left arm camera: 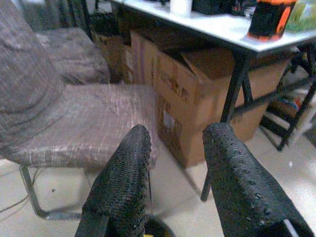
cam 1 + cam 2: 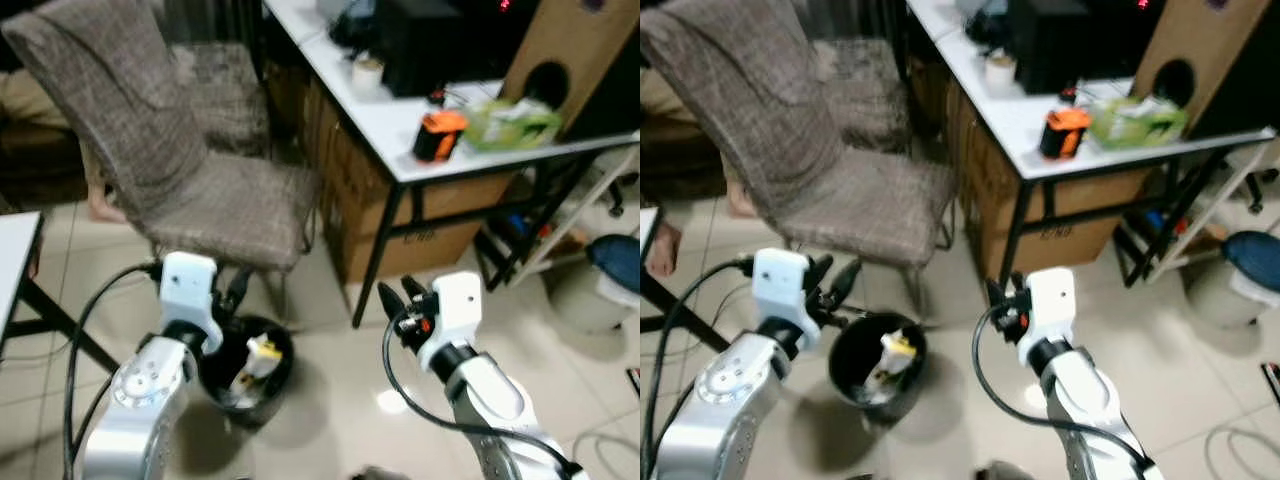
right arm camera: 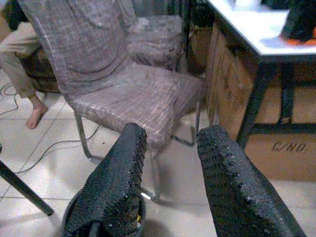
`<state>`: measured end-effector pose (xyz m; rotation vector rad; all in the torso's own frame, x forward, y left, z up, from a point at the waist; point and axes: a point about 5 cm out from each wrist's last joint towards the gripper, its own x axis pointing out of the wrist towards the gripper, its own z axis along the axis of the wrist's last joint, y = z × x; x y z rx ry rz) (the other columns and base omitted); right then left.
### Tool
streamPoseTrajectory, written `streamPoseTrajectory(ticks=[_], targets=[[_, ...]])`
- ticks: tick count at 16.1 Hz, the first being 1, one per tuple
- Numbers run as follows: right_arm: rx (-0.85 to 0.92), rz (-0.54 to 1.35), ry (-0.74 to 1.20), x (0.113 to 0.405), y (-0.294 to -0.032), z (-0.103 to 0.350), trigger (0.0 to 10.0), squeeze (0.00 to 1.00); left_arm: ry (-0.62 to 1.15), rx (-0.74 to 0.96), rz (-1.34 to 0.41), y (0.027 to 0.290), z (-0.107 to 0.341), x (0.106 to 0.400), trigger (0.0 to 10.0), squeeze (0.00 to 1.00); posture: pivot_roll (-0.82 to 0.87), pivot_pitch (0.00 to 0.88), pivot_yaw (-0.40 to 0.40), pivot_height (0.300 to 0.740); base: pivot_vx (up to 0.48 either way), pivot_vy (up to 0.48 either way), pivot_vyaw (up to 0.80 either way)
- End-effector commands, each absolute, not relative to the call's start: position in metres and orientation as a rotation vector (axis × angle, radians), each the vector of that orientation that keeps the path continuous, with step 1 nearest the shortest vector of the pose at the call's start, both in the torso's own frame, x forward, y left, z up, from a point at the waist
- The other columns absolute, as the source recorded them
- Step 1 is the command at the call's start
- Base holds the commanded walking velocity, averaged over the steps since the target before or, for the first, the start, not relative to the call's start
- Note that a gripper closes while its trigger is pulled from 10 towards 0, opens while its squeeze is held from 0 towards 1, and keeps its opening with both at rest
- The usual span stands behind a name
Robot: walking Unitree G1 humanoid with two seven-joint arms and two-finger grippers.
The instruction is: Picking trash to rubbish bin
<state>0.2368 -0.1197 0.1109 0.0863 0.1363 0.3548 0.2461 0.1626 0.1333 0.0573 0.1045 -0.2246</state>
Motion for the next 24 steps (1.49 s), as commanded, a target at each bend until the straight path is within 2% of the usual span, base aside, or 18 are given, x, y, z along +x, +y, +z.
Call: streamPoseTrajectory(ticks=[1,4,6,9,12,13,17,21,24], targets=[[0.068,0.326,0.138,0.237,-0.127,0.110,10.0,0.00,0.103,0.057,-0.237,0.158,0.135,0.246,10.0,0.00,-0.06,0.070,-0.016,0.740,0.000,-0.480,0.00],[0.066,0.334,0.149,0.236,-0.127,0.107,10.0,0.00,0.165,-0.025,-0.231,0.159,0.130,0.241,10.0,0.00,-0.05,0.065,-0.019,0.740,0.000,0.160,0.00],[0.081,0.332,0.162,0.235,-0.128,0.104,10.0,0.00,0.153,0.043,-0.218,0.163,0.132,0.237,10.0,0.00,-0.04,0.061,-0.018,0.740,0.000,0.240,0.00],[0.036,0.360,0.176,0.231,-0.127,0.098,10.0,0.00,0.243,-0.003,-0.194,0.167,0.124,0.232,10.0,0.00,-0.04,0.052,-0.009,0.740,0.000,0.000,0.53],[0.054,0.374,0.119,0.229,-0.126,0.107,10.0,0.00,0.143,0.036,-0.209,0.165,0.136,0.232,10.0,0.00,-0.04,0.047,-0.008,0.740,0.000,0.000,0.80],[0.048,0.349,0.028,0.239,-0.127,0.127,10.0,0.00,0.000,-0.052,-0.071,0.170,0.162,0.246,10.0,0.00,-0.04,0.040,-0.010,0.740,0.000,0.000,0.80],[0.051,0.280,-0.068,0.254,-0.132,0.157,10.0,0.00,-0.055,0.003,-0.122,0.157,0.190,0.251,10.0,0.00,-0.03,0.043,-0.009,0.740,0.000,0.000,0.80],[0.118,0.290,-0.033,0.249,-0.127,0.152,10.0,0.00,-0.009,0.099,-0.209,0.156,0.194,0.247,10.0,0.00,-0.03,0.047,0.007,0.740,0.000,0.000,0.80],[0.132,0.301,-0.023,0.244,-0.124,0.150,10.0,0.00,-0.012,0.106,-0.184,0.157,0.196,0.250,10.0,0.00,-0.04,0.042,0.019,0.740,0.000,0.000,0.80]])
